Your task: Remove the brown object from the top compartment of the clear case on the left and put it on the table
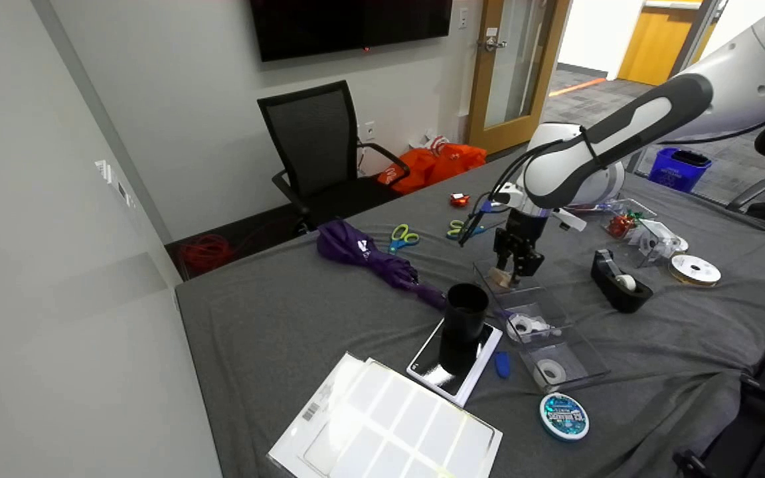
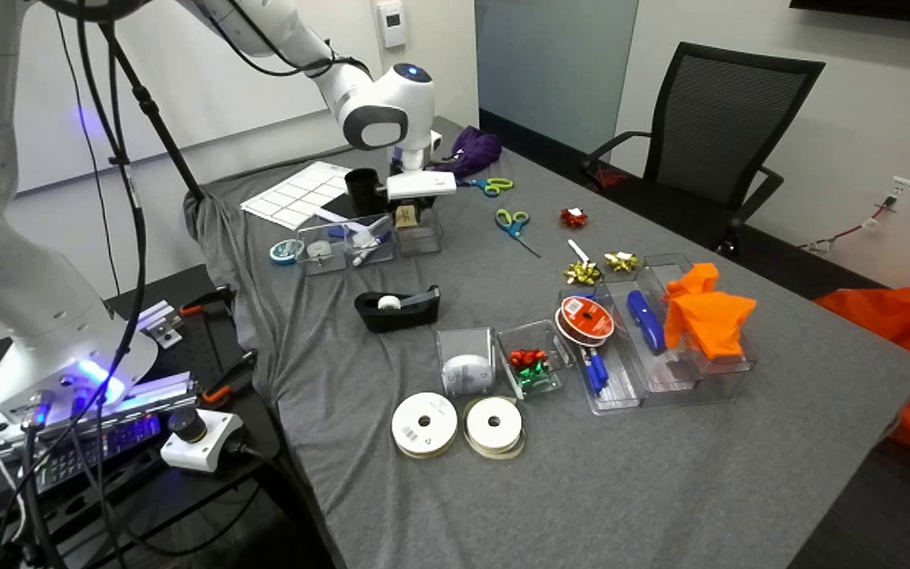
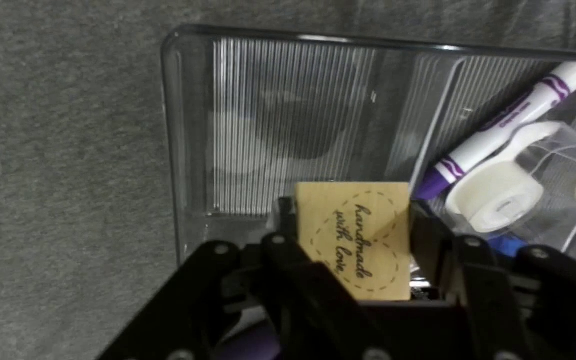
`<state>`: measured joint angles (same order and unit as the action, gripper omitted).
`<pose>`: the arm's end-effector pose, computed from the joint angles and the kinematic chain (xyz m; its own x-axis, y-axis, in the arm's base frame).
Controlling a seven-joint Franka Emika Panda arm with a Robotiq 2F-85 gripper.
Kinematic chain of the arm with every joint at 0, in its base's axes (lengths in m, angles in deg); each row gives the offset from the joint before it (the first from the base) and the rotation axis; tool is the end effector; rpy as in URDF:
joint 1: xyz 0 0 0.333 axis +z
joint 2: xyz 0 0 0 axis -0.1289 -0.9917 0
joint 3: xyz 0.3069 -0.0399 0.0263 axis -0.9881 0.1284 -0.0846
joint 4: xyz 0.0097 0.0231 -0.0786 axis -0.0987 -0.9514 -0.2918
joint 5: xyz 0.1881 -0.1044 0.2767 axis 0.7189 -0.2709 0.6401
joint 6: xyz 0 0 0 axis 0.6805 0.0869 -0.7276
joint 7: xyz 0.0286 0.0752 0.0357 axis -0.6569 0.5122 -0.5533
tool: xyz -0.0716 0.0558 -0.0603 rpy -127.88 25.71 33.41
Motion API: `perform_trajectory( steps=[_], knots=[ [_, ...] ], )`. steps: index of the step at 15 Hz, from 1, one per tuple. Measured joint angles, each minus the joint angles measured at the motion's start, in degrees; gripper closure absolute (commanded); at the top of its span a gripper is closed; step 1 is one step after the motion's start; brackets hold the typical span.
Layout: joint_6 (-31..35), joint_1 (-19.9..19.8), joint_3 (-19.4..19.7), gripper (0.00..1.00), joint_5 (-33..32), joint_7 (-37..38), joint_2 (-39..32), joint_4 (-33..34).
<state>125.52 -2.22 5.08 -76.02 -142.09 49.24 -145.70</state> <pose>0.5949 0.0176 0.1984 0.2879 0.9344 0.2097 0.9563 -0.2688 -0.1153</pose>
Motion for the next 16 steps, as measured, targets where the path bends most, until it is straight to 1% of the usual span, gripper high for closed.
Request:
perform_trajectory(
  steps=[4,8,11,16],
  knots=[
    [0.01,-0.99,-1.17,0.69,2.21,-2.62,6.02,-4.03],
    [-0.42,-1.83,-1.54,0.69,8.61,-4.27,10.96,-5.15],
    [-1.9,-2.24,-0.56,0.69,12.04,-3.58,12.79,-3.27],
    [-2.55,-2.49,3.54,0.69,12.6,-0.83,13.12,1.86]
  ],
)
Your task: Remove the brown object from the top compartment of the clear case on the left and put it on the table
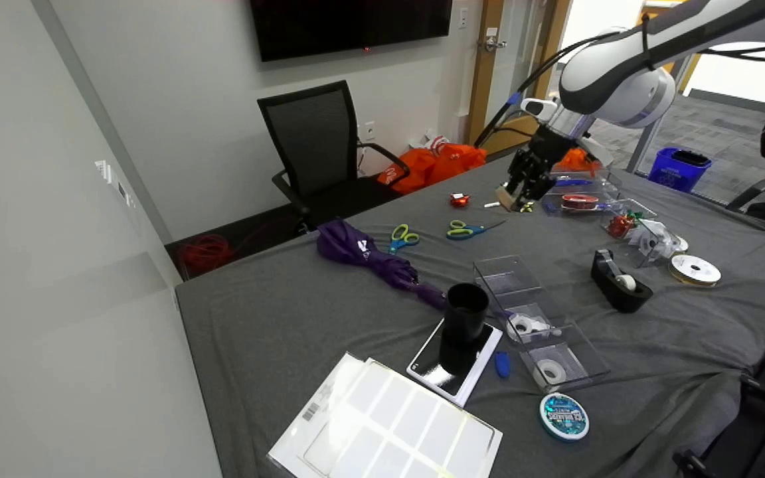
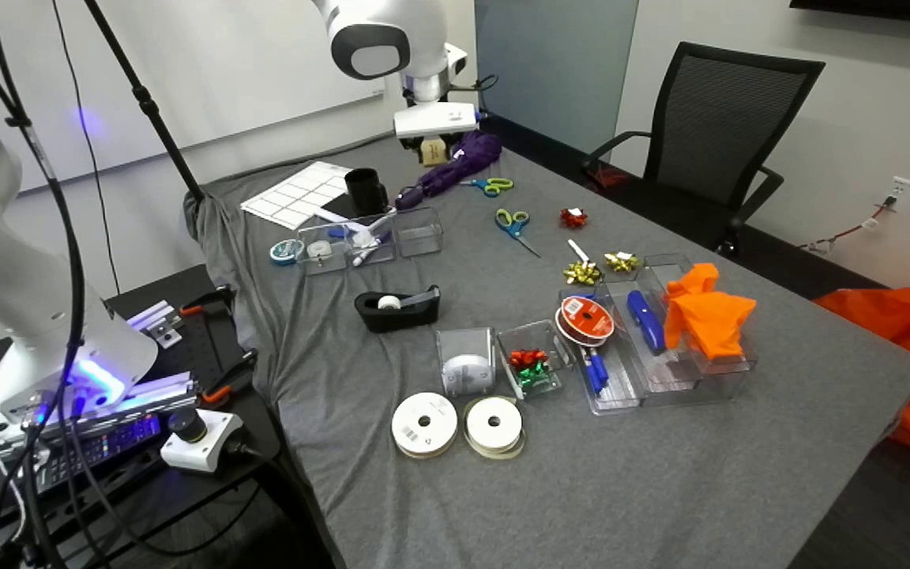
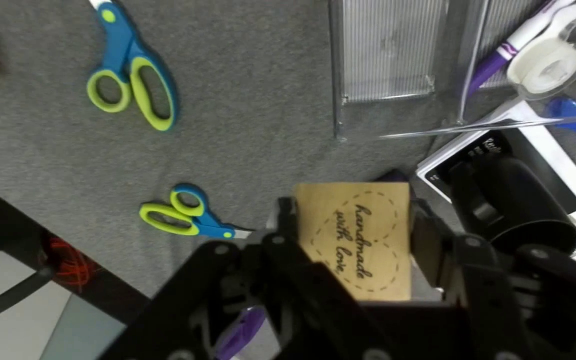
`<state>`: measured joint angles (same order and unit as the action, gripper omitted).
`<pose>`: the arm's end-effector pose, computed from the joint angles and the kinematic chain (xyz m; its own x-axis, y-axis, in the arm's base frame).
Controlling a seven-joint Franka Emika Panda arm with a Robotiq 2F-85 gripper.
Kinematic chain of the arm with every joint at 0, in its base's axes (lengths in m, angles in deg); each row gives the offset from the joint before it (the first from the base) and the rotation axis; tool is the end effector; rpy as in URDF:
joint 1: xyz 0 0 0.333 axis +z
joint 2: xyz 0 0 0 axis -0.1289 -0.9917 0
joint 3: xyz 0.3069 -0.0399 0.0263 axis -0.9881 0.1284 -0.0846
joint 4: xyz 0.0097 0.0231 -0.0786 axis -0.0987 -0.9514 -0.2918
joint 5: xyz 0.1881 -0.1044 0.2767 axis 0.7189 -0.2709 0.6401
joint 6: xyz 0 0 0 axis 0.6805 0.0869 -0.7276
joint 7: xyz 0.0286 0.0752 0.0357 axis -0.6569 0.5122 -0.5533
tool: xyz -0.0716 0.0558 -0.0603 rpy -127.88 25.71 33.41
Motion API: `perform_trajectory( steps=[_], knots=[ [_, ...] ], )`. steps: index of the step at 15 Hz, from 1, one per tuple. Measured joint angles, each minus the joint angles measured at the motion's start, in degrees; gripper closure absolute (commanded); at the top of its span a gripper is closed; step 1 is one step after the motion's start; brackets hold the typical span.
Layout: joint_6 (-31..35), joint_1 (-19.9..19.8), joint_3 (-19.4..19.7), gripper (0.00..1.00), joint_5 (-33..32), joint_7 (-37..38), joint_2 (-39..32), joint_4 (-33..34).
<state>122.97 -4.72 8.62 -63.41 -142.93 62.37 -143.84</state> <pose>0.6129 -0.0445 0.3415 0.4360 0.8240 0.3618 0.8757 -0.4812 0.0408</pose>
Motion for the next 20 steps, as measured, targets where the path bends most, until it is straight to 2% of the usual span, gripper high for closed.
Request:
perform_trajectory(
  steps=[6,7,11,12,15,17,20],
  knots=[
    [-10.55,-0.22,5.26,0.69,-4.99,3.78,-0.01,5.34],
    [-12.29,-0.22,5.81,0.44,-5.93,4.69,-0.25,6.04],
    [-13.87,-0.17,6.28,0.44,-6.68,5.79,-1.2,7.22],
    [-13.92,-0.14,6.28,0.69,-6.69,5.87,-1.43,7.41],
    [-13.01,0.0,6.34,0.69,-7.09,6.59,-1.82,7.55],
    [-8.57,0.48,6.7,0.69,-8.8,9.58,-2.77,7.56],
    [-0.98,1.42,8.85,0.69,-14.61,17.26,-6.05,8.36]
  ],
)
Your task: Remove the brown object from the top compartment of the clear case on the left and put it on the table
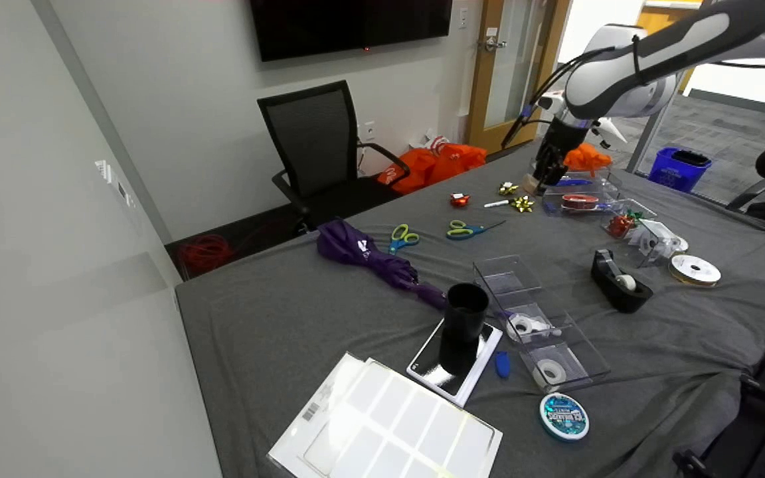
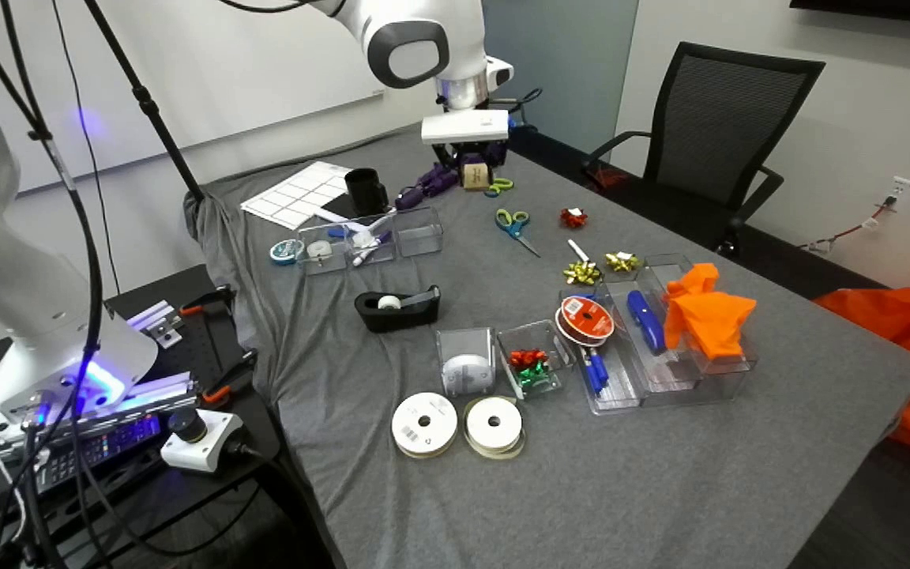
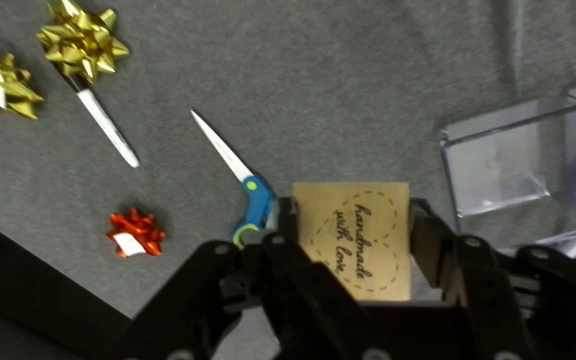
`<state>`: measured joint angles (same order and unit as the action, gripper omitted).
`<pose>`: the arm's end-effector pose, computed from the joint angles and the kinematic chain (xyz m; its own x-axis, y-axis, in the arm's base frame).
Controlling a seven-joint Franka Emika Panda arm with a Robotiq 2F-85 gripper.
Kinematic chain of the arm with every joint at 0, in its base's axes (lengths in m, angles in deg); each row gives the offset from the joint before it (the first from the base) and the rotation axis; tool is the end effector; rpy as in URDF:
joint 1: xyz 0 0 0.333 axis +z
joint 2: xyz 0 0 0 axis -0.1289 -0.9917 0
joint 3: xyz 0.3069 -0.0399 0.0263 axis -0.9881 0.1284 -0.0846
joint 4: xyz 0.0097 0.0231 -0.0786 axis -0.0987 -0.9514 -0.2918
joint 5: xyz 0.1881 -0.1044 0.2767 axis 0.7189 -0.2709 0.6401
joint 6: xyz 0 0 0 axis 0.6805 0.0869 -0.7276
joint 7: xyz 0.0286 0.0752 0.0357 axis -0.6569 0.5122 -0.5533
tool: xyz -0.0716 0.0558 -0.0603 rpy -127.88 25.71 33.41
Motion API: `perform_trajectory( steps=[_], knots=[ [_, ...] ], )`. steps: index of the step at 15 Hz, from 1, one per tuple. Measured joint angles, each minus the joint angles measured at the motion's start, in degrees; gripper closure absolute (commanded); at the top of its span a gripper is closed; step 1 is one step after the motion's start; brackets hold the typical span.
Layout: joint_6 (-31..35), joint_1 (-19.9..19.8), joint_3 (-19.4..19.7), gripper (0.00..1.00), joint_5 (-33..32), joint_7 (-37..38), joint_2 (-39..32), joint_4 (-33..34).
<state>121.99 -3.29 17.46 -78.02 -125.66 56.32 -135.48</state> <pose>0.6363 -0.1232 0.3318 0.6475 0.7426 0.1708 0.7381 -0.6670 0.1015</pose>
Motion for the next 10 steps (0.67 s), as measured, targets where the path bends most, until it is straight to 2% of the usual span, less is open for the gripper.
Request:
perform_trajectory(
  steps=[2,6,8,10],
  knots=[
    [2.24,0.56,2.01,0.69,-5.05,6.67,-2.84,1.68],
    [1.03,1.82,5.92,0.69,-15.12,21.08,-8.69,6.43],
    [-1.23,1.98,6.56,0.69,-18.2,25.95,-11.31,8.93],
    [-3.61,1.8,6.48,0.69,-19.19,27.78,-13.61,11.27]
  ],
)
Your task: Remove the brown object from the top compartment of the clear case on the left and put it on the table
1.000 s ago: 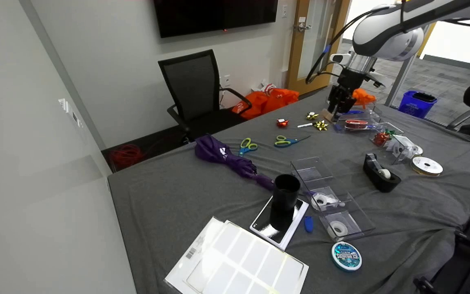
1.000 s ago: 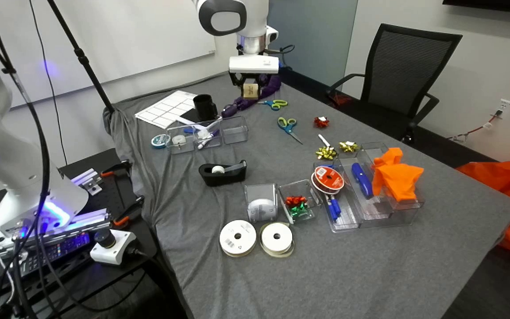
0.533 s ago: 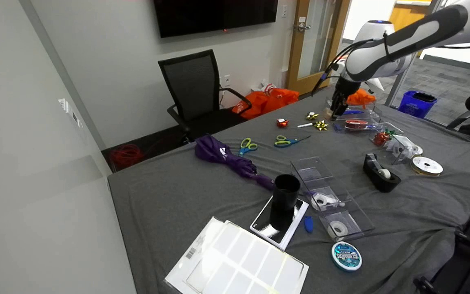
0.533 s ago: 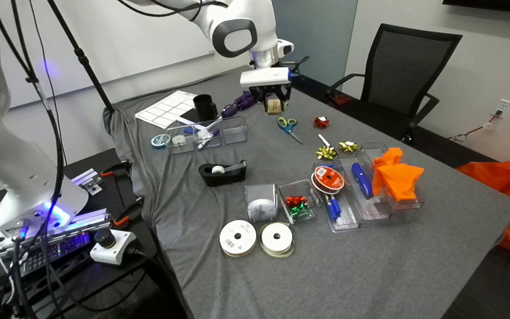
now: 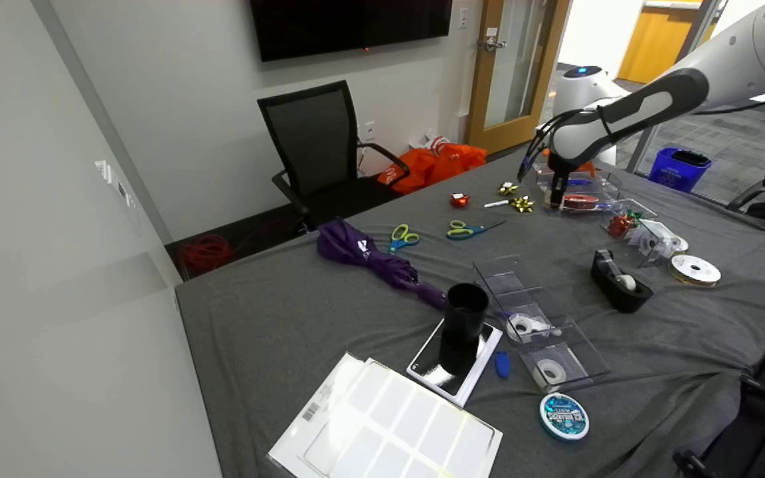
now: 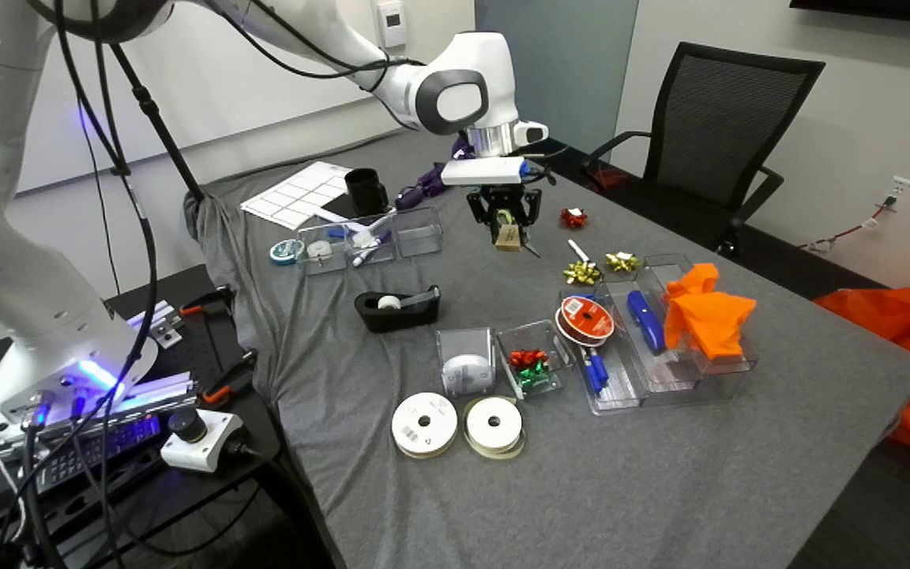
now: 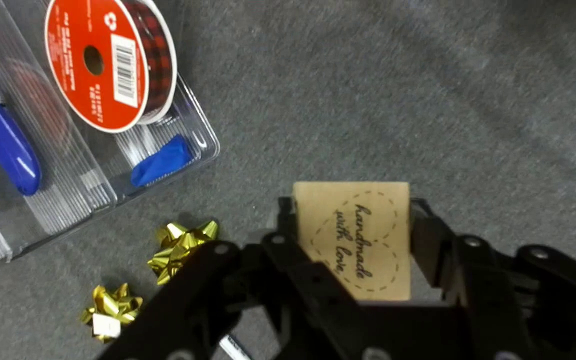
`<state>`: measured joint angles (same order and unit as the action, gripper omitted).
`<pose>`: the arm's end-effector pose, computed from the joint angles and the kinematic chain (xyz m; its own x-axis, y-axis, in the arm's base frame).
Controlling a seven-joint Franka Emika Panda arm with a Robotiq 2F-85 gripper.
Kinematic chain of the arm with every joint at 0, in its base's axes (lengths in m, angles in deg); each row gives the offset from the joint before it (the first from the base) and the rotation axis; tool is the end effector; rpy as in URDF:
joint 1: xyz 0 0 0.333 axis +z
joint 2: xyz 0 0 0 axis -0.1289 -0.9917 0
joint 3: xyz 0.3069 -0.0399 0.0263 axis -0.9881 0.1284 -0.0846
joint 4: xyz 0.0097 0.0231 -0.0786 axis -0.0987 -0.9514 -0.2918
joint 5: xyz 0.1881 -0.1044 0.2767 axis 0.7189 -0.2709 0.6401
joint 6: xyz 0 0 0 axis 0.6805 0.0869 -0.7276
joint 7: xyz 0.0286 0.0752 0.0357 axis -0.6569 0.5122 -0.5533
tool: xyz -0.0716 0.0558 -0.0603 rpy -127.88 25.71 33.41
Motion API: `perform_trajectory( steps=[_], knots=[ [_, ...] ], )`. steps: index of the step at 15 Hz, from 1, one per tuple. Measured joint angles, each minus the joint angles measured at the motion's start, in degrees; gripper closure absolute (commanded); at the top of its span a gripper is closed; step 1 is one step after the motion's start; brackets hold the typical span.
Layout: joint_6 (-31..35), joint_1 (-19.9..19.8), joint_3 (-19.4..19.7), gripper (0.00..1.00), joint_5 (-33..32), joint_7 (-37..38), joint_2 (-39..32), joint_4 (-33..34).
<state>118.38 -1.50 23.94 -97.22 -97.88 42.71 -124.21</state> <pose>0.6581 -0.1747 0.2529 0.8611 0.4994 -0.0960 0.5080 -0.8358 0.2085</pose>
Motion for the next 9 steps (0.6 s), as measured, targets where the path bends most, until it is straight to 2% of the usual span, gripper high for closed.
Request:
perform_trajectory(
  steps=[9],
  knots=[
    [-10.06,-2.72,-2.21,0.69,0.09,-0.19,-9.42,9.99]
  ],
)
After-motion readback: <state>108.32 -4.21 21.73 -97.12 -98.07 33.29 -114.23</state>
